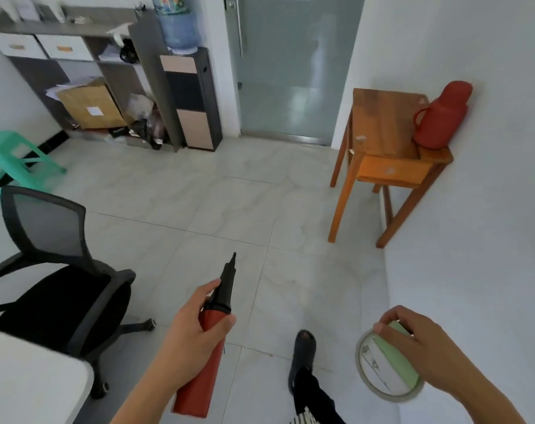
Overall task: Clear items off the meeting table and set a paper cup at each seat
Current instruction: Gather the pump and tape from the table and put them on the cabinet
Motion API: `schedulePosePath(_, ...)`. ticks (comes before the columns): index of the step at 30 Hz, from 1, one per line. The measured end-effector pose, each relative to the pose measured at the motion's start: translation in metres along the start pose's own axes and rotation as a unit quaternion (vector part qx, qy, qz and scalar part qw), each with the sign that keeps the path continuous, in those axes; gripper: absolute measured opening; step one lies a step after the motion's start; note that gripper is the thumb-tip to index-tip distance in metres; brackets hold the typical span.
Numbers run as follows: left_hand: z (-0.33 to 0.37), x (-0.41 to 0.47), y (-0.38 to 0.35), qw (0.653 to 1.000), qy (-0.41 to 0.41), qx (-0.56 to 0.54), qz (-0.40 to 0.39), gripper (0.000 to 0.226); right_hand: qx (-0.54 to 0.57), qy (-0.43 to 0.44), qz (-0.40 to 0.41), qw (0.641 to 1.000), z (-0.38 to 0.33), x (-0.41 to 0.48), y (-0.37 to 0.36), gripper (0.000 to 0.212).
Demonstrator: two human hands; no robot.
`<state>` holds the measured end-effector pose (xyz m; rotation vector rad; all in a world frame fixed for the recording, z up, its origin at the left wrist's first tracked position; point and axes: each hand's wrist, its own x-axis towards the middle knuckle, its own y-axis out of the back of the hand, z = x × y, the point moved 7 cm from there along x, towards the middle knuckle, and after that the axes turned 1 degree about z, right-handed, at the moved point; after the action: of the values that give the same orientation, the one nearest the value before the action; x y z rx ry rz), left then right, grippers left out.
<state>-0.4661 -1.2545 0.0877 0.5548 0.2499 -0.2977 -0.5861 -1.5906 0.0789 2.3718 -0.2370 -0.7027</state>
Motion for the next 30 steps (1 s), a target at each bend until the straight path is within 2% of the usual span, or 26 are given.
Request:
schedulePosePath(6, 0.000, 0.122, 0.051, 0.995, 0.068, -0.012, 0.068, 0.054, -0.023, 0.030, -0.038, 0.999, -0.076, 0.180, 0.010, 0.017)
schedulePosePath(12, 0.009, 0.217, 0.128, 0.978, 0.098, -0.061, 0.175, 0.054, -0.121, 0.138, -0.092, 0.979, -0.234, 0.343, 0.003, 0.016)
schedulePosePath(16, -0.013, 0.263, 0.165, 0.960, 0.137, -0.087, 0.227, 0.058, -0.130, 0.205, -0.129, 0.962, -0.340, 0.418, -0.028, 0.012)
schedulePosePath(19, -0.041, 0.310, 0.197, 0.951, 0.161, -0.112, 0.240, 0.056, -0.146, 0.227, -0.143, 0.952, -0.395, 0.470, -0.066, 0.010)
schedulePosePath(23, -0.065, 0.392, 0.268, 0.943, 0.169, -0.133, 0.254, 0.055, -0.151, 0.208, -0.161, 0.953, -0.452, 0.533, -0.123, 0.012)
schedulePosePath(30, -0.038, 0.546, 0.423, 0.959, 0.130, -0.108, 0.229, 0.052, -0.114, 0.187, -0.140, 0.966, -0.589, 0.619, -0.157, 0.014)
